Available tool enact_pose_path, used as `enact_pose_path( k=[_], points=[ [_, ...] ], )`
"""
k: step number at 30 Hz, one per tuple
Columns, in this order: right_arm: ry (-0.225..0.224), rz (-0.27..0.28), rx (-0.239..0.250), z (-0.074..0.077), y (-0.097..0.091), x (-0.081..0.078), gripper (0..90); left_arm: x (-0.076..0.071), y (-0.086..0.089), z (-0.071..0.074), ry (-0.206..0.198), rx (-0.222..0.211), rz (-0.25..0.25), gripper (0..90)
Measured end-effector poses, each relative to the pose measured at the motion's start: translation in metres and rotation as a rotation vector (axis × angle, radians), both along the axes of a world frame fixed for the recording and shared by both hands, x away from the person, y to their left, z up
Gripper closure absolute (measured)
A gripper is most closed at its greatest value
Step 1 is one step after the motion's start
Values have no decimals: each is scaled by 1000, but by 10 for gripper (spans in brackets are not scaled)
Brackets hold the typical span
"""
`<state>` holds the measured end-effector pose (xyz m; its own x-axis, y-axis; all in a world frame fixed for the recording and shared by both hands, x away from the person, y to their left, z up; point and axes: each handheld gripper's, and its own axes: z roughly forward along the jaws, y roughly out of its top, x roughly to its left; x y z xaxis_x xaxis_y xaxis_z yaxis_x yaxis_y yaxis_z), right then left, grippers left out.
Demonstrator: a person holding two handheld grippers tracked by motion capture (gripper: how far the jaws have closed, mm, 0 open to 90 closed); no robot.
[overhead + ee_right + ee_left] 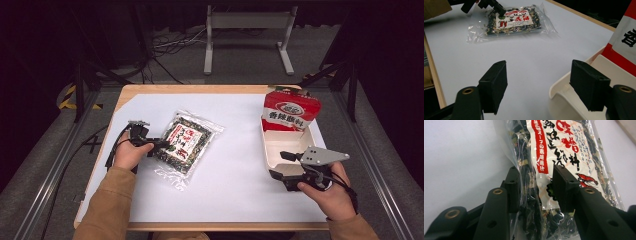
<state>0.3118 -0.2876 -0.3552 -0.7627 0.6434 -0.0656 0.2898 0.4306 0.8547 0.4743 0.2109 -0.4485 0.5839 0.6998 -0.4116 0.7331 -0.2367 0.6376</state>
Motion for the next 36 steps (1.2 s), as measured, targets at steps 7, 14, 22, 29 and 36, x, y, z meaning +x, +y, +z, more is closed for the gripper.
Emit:
enact_pose_path(
  k=[7, 14, 22, 29, 36],
  points=[
    [-7, 0, -1, 0, -1, 0, 309, -6, -10, 10, -39, 41, -31, 669],
    [-9, 3, -4, 0, -1, 0, 309, -17, -11, 28, -149, 19, -38, 719],
    [-10, 7, -4, 1, 1, 1, 315, -34, -13, 52, -263, -28, -61, 768],
    [-10, 13, -2, 3, 2, 2, 316, -47, -17, 68, -332, -21, -95, 782],
    [-12, 14, 0, 3, 3, 3, 320, -57, -20, 80, -367, -37, -116, 785]
  ],
)
